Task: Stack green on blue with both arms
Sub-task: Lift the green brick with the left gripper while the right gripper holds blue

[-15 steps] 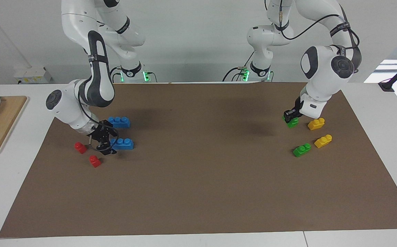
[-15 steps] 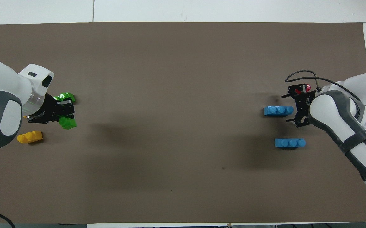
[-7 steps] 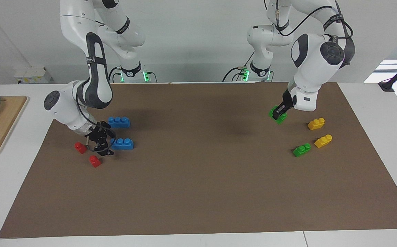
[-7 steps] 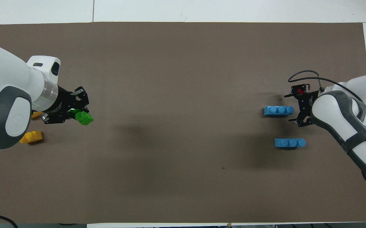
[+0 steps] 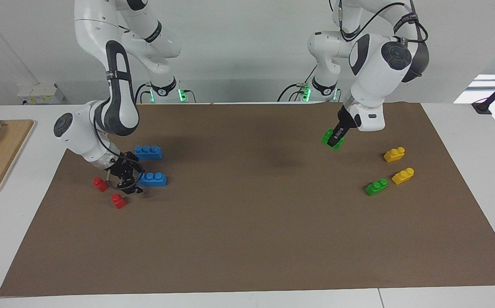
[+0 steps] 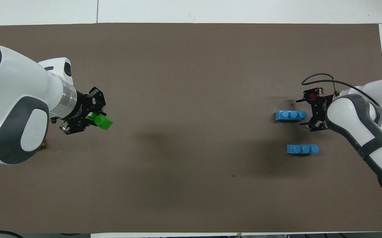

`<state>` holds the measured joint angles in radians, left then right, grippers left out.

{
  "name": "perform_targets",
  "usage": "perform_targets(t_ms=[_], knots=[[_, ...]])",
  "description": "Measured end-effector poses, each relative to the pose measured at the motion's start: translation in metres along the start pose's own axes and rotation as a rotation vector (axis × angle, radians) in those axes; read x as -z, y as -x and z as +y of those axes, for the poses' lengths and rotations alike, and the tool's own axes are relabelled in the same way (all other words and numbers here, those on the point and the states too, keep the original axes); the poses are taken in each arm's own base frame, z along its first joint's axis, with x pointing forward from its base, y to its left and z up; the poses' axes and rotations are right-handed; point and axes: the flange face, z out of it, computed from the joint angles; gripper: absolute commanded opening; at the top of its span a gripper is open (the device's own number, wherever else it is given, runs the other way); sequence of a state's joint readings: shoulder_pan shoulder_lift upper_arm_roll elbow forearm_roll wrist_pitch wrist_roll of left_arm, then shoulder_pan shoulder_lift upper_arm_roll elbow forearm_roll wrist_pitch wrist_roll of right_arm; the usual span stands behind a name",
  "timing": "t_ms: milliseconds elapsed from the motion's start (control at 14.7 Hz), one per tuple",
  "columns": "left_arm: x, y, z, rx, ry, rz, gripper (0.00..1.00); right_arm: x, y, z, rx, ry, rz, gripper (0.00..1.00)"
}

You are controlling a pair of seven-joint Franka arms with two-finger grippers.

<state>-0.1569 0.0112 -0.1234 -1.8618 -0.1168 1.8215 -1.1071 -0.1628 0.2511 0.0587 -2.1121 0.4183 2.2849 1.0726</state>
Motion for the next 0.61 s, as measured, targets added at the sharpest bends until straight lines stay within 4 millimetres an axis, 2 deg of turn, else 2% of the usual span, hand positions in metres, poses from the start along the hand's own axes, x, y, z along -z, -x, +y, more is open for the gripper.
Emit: perform_targets(t_ms=[68, 272, 409, 545, 613], knots=[[0.001, -0.0006, 0.0011, 0.023, 0.01, 0.005, 0.0, -0.001, 0.0005, 0.0005, 0.0, 0.002, -0.001, 0.85], [0.0011, -0.0022, 0.0024, 0.059, 0.027, 0.013, 0.0, -0.0027, 0.0004, 0.0019, 0.0, 0.006, -0.002, 0.66], [0.0001, -0.0026, 0.0026, 0.065, 0.03, 0.014, 0.0, -0.0027, 0.0002, 0.0018, 0.0, 0.004, -0.001, 0.63], [-0.0012, -0.003, 0.0029, 0.07, 0.035, 0.016, 0.0, -0.0028, -0.0008, 0.0016, -0.001, -0.006, 0.006, 0.44], [-0.0021, -0.0031, 0.003, 0.077, 0.037, 0.017, 0.0, -0.0032, -0.001, 0.0019, -0.002, -0.007, 0.007, 0.28]])
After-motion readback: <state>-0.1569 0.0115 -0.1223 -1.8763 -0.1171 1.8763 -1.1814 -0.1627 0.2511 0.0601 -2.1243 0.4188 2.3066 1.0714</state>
